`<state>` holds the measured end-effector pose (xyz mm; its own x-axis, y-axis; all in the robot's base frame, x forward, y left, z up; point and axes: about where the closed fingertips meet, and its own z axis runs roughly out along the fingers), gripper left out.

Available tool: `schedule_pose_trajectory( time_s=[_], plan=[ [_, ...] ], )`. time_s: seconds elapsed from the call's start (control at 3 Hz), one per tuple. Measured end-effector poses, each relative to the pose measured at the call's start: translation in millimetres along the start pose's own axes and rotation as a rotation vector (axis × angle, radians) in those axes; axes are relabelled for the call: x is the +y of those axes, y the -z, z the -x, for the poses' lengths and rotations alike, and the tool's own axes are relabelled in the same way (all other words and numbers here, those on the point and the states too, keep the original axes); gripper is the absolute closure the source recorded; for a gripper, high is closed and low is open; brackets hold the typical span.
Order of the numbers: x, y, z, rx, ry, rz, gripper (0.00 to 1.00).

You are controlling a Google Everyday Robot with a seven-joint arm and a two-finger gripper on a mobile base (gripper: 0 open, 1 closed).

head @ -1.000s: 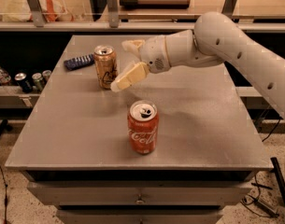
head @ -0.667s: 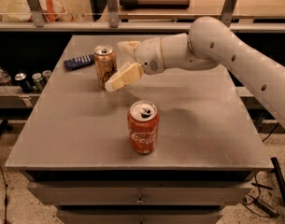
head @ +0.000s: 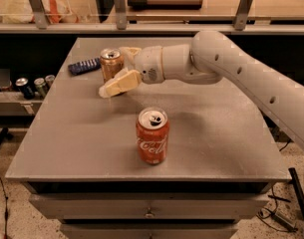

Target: Move orange can near coke can

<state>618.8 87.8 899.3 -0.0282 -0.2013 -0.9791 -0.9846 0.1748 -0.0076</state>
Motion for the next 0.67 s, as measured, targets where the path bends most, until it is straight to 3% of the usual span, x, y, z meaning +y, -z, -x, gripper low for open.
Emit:
schedule_pose_trajectory(
  time_s=[0.67],
  plan=[
    [-10.2,-14.7,-11.4,-0.034,-0.025,-0.041,0.0]
  ],
)
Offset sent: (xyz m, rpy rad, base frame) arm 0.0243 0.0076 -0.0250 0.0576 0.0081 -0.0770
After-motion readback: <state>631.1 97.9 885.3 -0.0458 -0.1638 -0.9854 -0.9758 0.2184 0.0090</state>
